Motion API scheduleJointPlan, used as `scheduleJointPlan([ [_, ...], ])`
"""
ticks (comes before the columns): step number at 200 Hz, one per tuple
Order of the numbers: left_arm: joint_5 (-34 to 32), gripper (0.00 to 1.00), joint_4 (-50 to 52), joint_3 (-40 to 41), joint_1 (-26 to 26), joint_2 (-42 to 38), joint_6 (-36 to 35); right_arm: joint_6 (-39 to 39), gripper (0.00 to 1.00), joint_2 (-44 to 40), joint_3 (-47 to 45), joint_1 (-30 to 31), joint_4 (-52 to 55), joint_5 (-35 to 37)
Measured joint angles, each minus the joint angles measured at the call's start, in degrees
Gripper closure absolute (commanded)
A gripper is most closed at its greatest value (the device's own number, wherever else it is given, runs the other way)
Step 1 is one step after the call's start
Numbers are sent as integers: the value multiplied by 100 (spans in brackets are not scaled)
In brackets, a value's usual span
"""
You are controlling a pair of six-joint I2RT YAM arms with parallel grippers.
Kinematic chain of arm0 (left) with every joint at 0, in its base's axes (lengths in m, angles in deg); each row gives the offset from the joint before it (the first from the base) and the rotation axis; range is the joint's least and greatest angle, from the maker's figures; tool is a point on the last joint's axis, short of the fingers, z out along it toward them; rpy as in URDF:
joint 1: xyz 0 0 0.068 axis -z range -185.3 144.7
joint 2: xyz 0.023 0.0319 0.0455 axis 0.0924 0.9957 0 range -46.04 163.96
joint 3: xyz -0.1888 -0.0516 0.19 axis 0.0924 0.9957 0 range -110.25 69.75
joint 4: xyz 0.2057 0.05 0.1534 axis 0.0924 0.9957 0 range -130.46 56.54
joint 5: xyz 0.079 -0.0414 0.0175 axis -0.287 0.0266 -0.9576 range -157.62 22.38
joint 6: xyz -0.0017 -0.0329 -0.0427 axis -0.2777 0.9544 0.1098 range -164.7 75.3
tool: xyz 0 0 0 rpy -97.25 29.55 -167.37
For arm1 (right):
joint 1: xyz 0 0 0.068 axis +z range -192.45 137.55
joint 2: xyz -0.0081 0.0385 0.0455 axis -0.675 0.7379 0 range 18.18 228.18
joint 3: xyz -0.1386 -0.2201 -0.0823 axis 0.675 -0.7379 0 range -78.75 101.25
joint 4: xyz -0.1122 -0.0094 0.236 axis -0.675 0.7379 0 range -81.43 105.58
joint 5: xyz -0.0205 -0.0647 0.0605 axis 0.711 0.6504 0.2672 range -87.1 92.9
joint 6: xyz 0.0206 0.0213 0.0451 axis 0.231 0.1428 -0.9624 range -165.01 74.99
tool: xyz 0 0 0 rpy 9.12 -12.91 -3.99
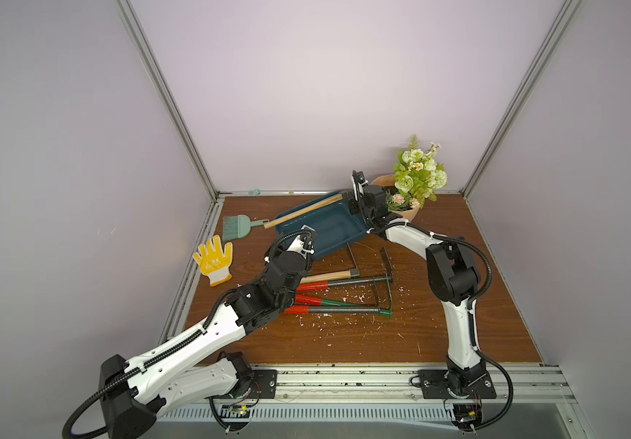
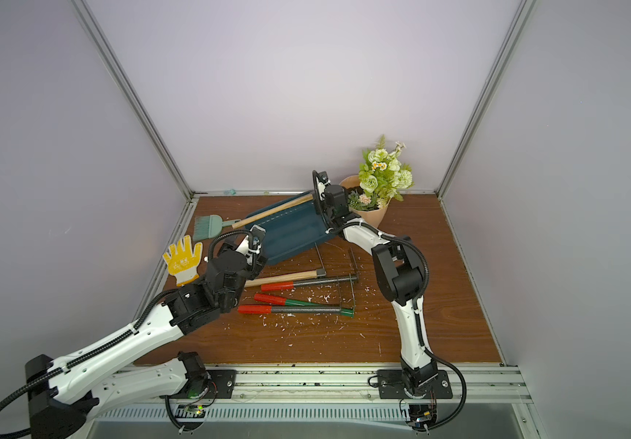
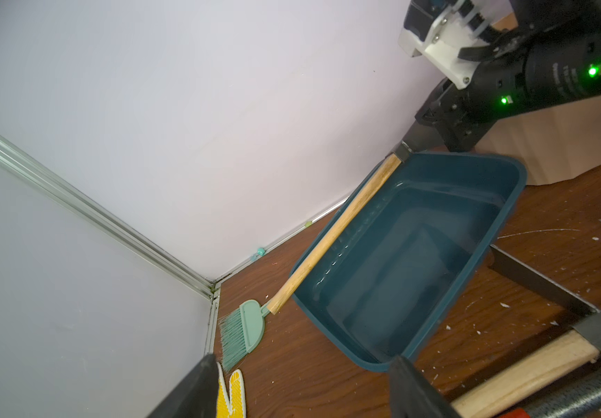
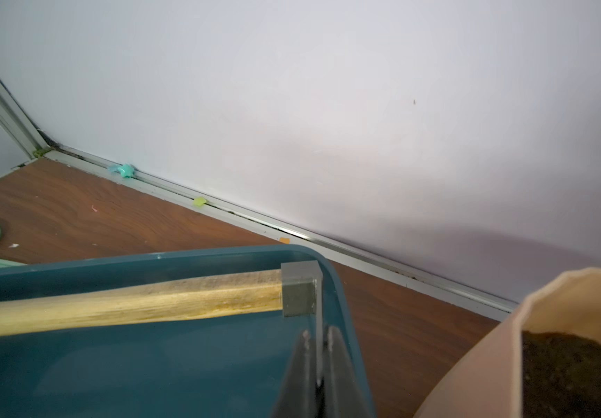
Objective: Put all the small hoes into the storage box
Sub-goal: Place the hoe in the storage box.
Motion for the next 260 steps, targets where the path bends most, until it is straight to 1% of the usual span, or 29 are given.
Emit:
scheduleJointPlan([
  [33, -2, 25, 81, 0, -44, 0, -4, -144, 100, 142, -249, -13, -529, -205],
  [65, -4, 25, 166, 0, -85, 0, -13, -444, 100, 542, -289, -70, -680, -382],
  [97, -4, 25, 212, -2, -98, 2, -13, -632, 100, 673, -289, -92, -761, -472],
  [174, -7, 25, 275, 0, -118, 2, -11, -673, 100, 1191, 411, -149, -713, -592],
  [182, -7, 25, 278, -2, -120, 2, -9, -671, 94, 1191, 411, -151, -697, -592],
  [215, -2, 25, 278, 0, -122, 2, 4, -551, 80, 1191, 404, -151, -667, -575],
  [235, 0, 25, 275, -2, -122, 2, 9, -391, 75, 1191, 361, -155, -654, -570],
  [260, 2, 25, 275, 0, -122, 2, 31, -271, 72, 1189, 229, -162, -638, -573],
])
